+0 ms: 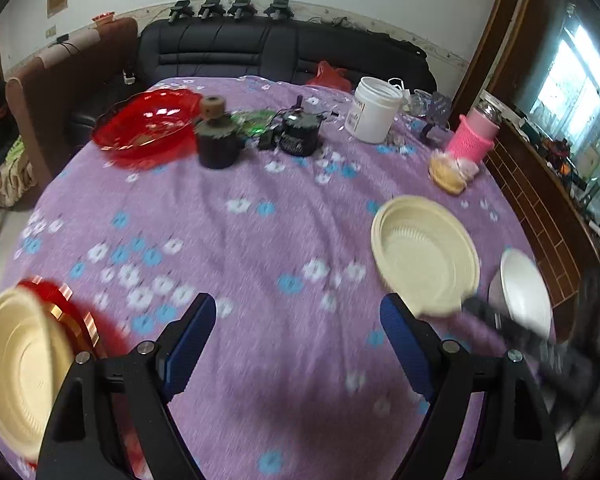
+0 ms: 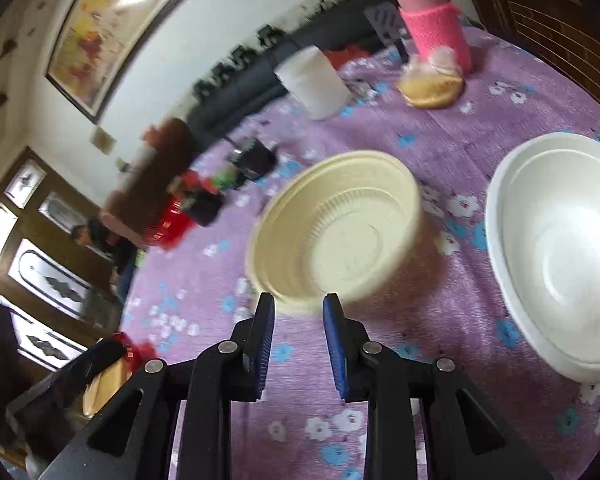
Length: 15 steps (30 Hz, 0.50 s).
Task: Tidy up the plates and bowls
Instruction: 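Lift the second beige bowl and carry it over the stack, lowering it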
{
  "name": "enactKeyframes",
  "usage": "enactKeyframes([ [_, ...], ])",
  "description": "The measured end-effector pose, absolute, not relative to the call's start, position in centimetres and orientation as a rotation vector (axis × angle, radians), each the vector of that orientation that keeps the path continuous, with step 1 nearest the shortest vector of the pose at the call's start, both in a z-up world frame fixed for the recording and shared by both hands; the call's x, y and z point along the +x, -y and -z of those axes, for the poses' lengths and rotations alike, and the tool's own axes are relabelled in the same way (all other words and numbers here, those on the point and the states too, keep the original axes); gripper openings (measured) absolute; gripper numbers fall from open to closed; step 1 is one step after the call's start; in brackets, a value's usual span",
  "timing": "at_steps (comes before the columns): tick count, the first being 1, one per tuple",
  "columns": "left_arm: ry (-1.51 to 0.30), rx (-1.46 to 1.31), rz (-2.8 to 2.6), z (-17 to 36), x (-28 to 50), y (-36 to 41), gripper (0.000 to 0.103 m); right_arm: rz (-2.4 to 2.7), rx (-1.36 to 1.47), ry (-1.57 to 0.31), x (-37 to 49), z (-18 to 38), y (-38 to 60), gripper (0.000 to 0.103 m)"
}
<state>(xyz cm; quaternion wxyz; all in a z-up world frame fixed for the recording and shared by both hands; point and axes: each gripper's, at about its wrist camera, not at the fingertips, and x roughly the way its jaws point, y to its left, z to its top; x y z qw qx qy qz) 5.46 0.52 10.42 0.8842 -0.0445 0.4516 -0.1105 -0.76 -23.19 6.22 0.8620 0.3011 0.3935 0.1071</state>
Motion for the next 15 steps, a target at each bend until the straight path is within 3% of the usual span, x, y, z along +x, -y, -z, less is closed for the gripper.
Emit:
enactKeyframes([
  [10, -1.056, -0.127, 0.281, -6.3, 15.3, 5.3, 0.083, -0.155, 0.797, -0.794, -1.2, -4.0, 25.3, 0.035],
  [15, -1.074, -0.073, 0.299, -4.6, 17.4, 8.5, 0.083, -0.087, 0.741, -0.73, -0.9, -3.6, 25.2, 0.039],
])
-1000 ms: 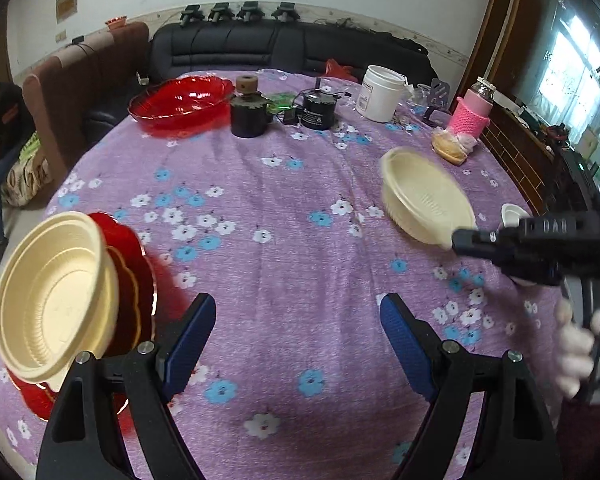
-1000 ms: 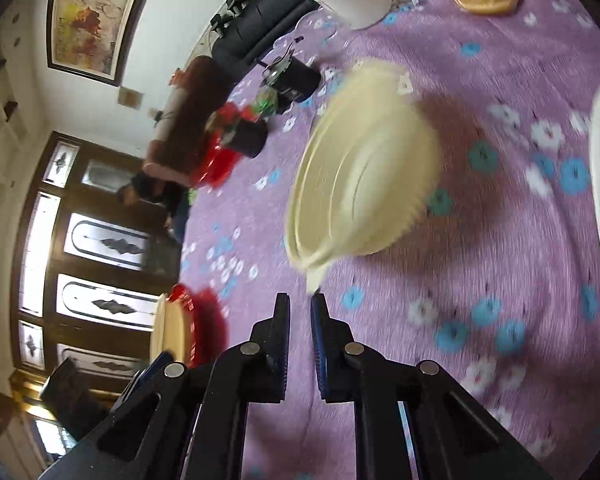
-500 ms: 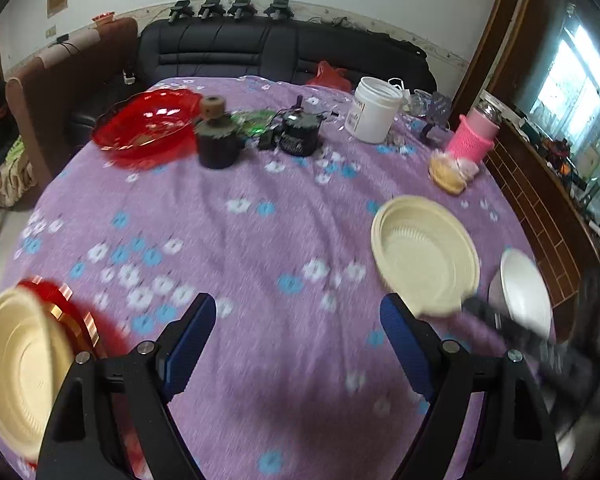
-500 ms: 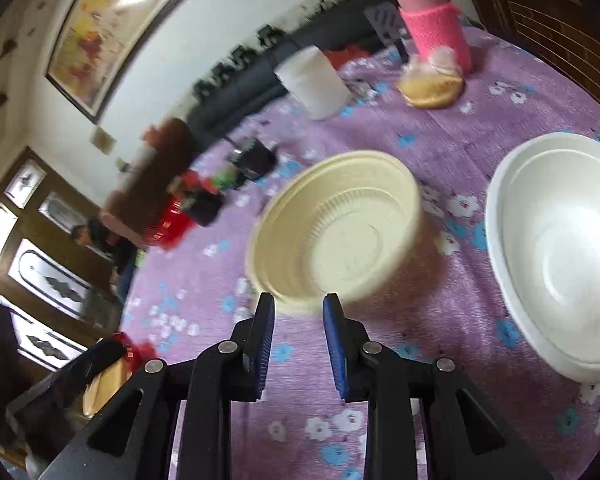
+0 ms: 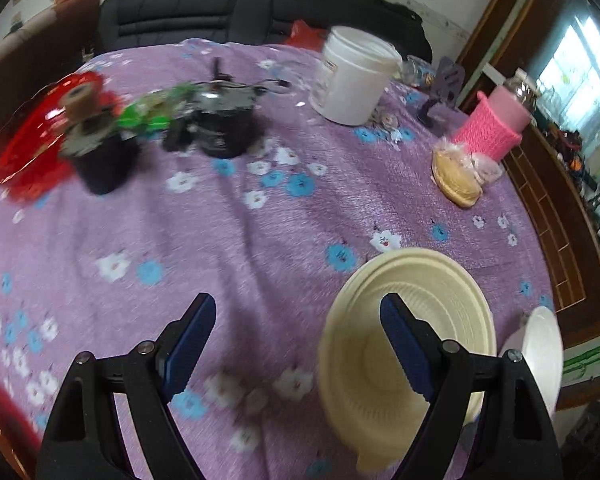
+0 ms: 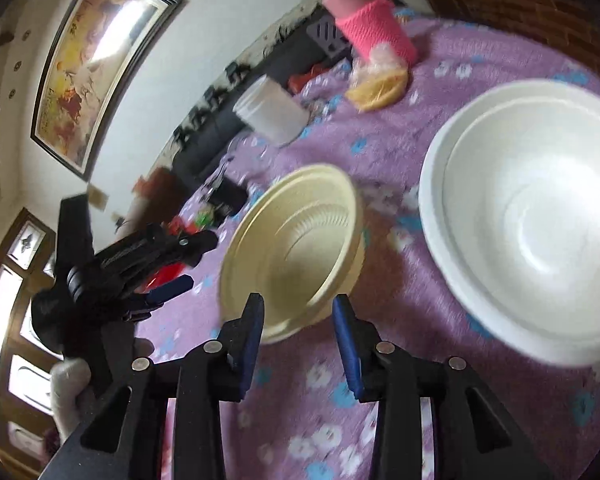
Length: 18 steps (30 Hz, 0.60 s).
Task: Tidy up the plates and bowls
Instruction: 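Lift the second beige bowl and carry it over the stack, lowering it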
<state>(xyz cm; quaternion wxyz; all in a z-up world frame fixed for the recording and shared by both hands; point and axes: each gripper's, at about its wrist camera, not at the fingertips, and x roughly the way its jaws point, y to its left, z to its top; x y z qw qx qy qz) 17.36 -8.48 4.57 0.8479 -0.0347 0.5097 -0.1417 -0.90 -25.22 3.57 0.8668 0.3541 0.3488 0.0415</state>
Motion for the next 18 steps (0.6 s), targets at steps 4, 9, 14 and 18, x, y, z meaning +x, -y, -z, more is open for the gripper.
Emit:
enactKeyframes([
  [4, -1.094, -0.011, 0.321, -3.3, 17.7, 10.4, 0.083, -0.062, 0.709, -0.749, -0.1, -2.7, 25.1, 0.038],
  [9, -1.13, 0.096, 0.34, -2.3, 16.3, 11.3, 0.02, -0.079, 0.622, -0.749, 0.0, -3.1, 24.3, 0.035],
  [14, -1.088, 0.076, 0.322, -3.5, 14.0, 9.6, 0.017, -0.095, 0.594, -0.746, -0.2, -3.2, 24.2, 0.028],
  [18, -1.056, 0.044, 0.297, -4.9, 11.7, 7.8, 0.017, -0.13, 0.549, -0.721, -0.7, -4.0, 23.2, 0.028],
])
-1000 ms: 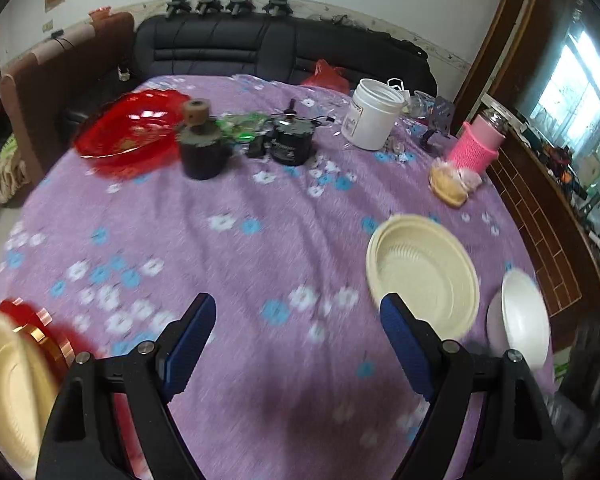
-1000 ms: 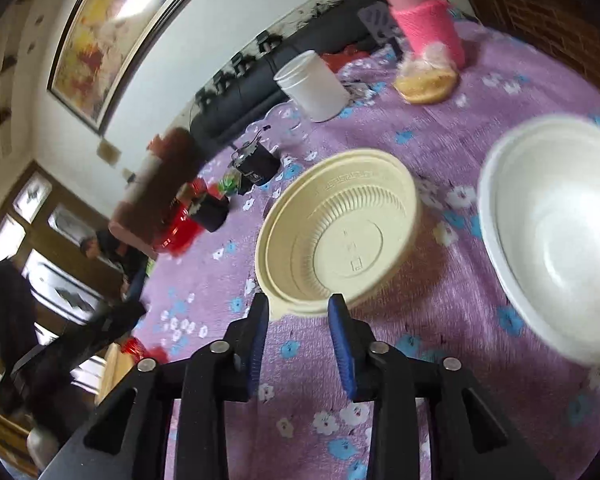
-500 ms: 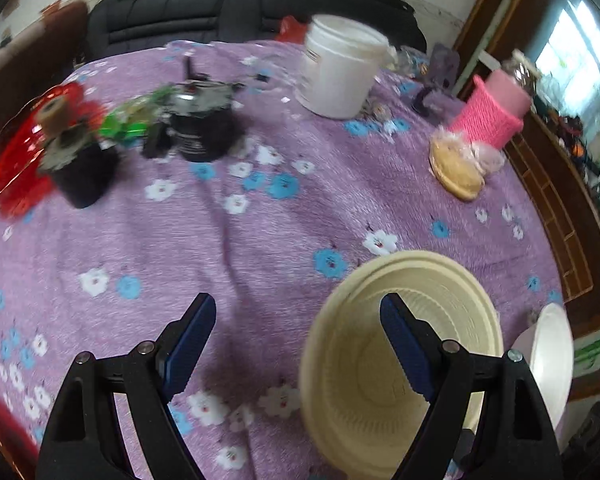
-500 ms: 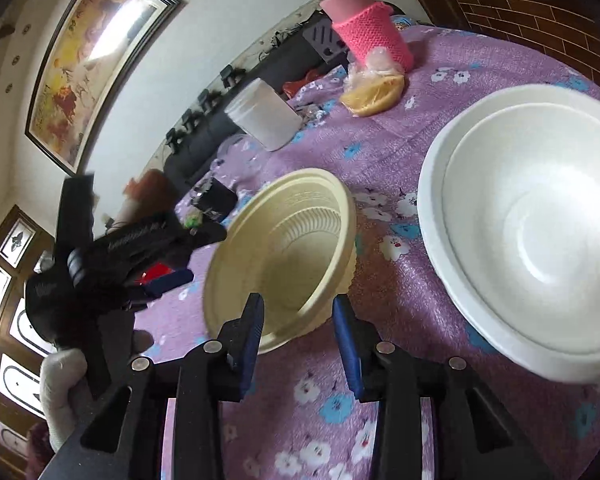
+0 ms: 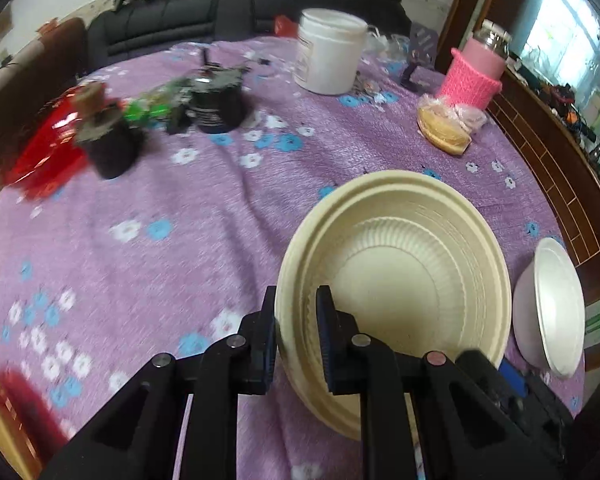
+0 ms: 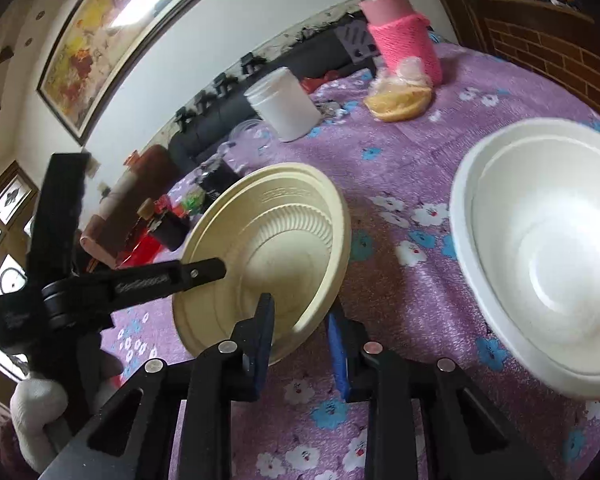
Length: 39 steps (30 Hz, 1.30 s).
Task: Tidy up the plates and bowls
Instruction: 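Lift the second beige bowl and carry it over the stack, lowering it, then open the right gripper and withdraw from the beige bowl stack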
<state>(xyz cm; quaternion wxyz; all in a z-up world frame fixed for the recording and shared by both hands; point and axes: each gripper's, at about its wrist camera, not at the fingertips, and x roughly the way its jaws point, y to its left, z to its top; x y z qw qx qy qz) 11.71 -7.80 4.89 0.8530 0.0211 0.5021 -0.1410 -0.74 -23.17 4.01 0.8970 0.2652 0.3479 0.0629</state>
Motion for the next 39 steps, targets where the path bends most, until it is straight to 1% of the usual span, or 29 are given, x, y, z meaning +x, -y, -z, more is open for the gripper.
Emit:
enactKeyframes([
  [5, -1.012, -0.009, 0.25, -6.7, 8.5, 4.2, 0.017, -0.205, 0.49, -0.697, -1.6, -4.9, 20.7, 0.028],
  [10, -0.994, -0.071, 0.195, -7.7, 5.0, -0.1, 0.017, -0.296, 0.483, -0.711, -3.0, -5.3, 18.0, 0.028],
  [13, -0.978, -0.098, 0.16, -8.5, 2.9, -2.8, 0.017, -0.343, 0.447, -0.701, -4.1, -6.5, 15.6, 0.028],
  [17, -0.933, -0.157, 0.112, -10.3, 0.3, -7.4, 0.017, -0.405, 0.413, -0.695, -5.7, -8.4, 11.7, 0.028],
  [23, -0.864, -0.224, 0.002, -12.5, -2.6, -15.5, 0.018, -0.527, 0.362, -0.735, -5.1, -10.6, 4.7, 0.029],
  [30, -0.892, -0.333, -0.105, -11.6, -4.0, -23.6, 0.018, -0.63, 0.331, -0.822, -3.0, -11.7, -3.1, 0.029],
  [39, -0.922, -0.386, -0.142, -9.4, -4.4, -27.9, 0.018, -0.634, 0.267, -0.914, -1.5, -9.6, -8.5, 0.028],
])
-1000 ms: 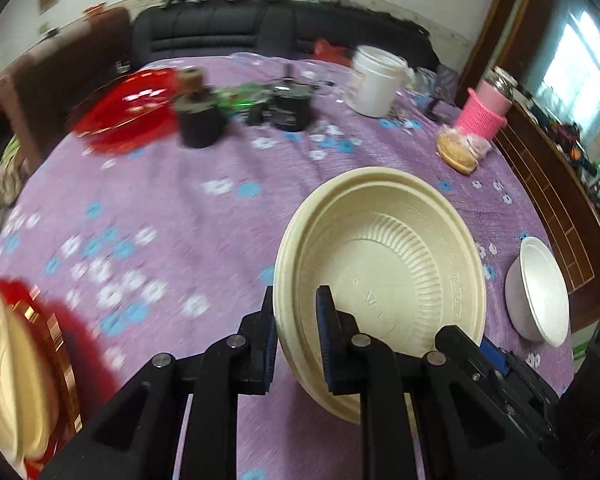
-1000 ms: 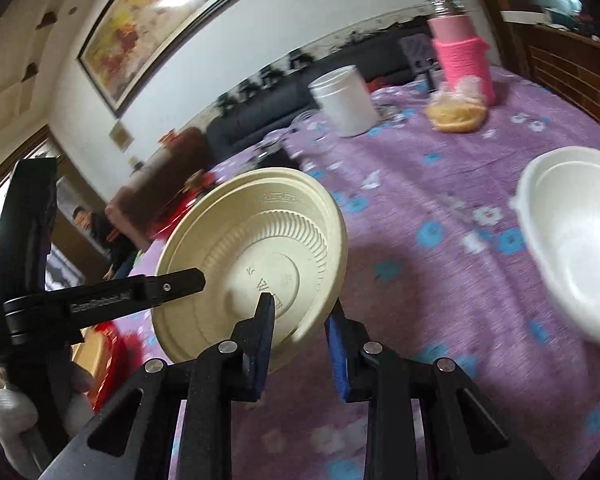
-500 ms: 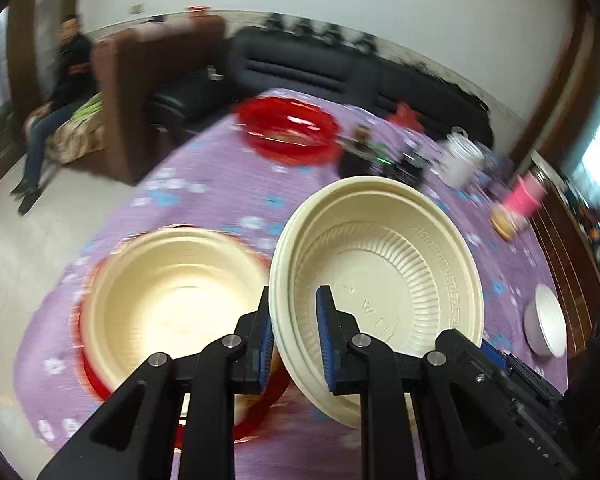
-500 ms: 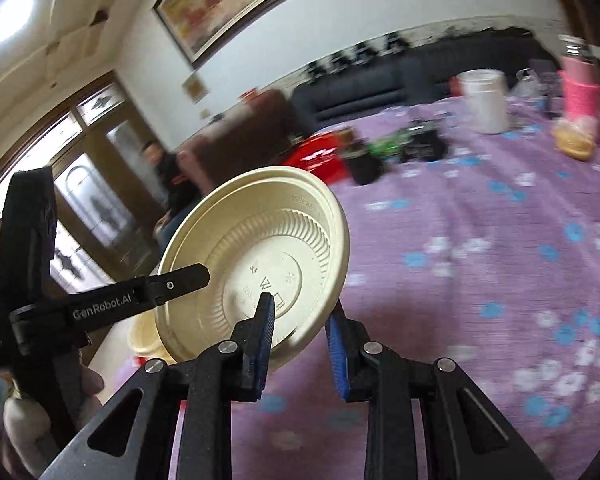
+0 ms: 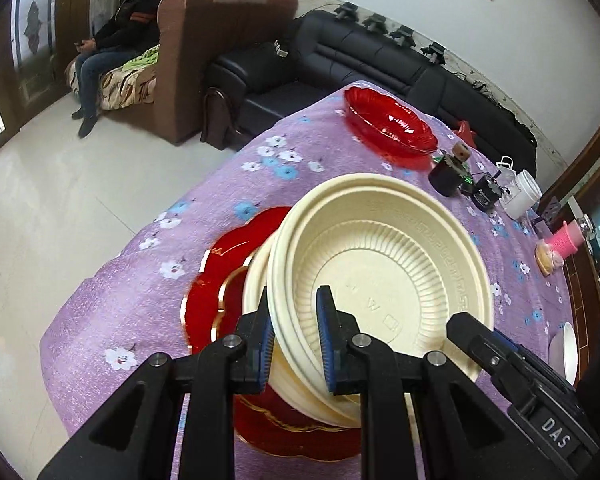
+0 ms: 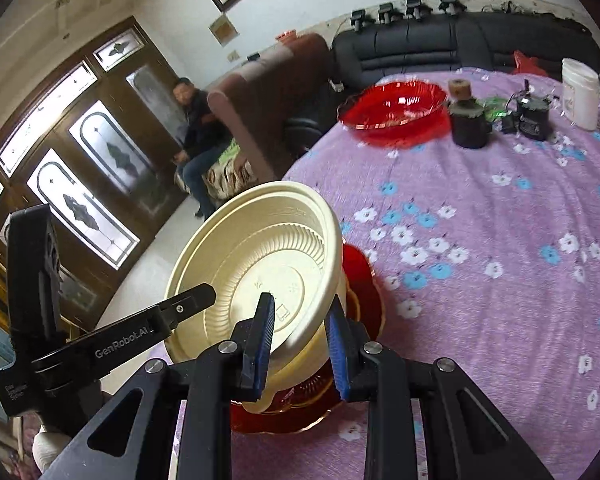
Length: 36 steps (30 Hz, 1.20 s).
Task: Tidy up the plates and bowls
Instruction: 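Open the right gripper and withdraw from the beige bowl stack, then move the right gripper to the other white bowl and grasp its rim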
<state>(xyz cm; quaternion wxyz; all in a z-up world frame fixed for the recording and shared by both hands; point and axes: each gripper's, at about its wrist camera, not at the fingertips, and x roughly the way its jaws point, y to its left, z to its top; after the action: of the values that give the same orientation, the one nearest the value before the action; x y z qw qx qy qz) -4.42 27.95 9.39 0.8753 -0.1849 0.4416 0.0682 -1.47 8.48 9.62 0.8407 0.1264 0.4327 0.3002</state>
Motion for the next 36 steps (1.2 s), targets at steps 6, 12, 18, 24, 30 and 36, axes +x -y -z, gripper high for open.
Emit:
enactKeyframes([
  [6, -0.904, -0.436, -0.08, -9.8, -5.5, -29.1, 0.036, -0.63, 0.191, -0.918, -1.5, -9.5, -10.7, 0.028],
  [12, -0.852, -0.41, -0.08, -11.4, -7.0, -29.2, 0.074, -0.588, 0.082, -0.89, -2.1, -9.3, -12.2, 0.03],
  [18, -0.791, -0.452, -0.086, -12.7, -8.8, -30.7, 0.079, -0.569, 0.09, -0.904, -1.9, -8.2, -11.9, 0.03],
  [24, -0.72, -0.425, -0.163, -13.1, -10.9, -30.6, 0.082, -0.54, 0.098, -0.756, -3.4, -11.0, -10.9, 0.045],
  [30, -0.63, -0.278, -0.289, -13.8, -12.6, -28.0, 0.089, -0.537, 0.054, -0.639, -6.6, -12.8, -10.3, 0.058],
  [36, -0.54, -0.119, -0.319, -14.9, -14.1, -23.2, 0.098, -0.494, 0.053, -0.542, -10.0, -13.5, -7.4, 0.069],
])
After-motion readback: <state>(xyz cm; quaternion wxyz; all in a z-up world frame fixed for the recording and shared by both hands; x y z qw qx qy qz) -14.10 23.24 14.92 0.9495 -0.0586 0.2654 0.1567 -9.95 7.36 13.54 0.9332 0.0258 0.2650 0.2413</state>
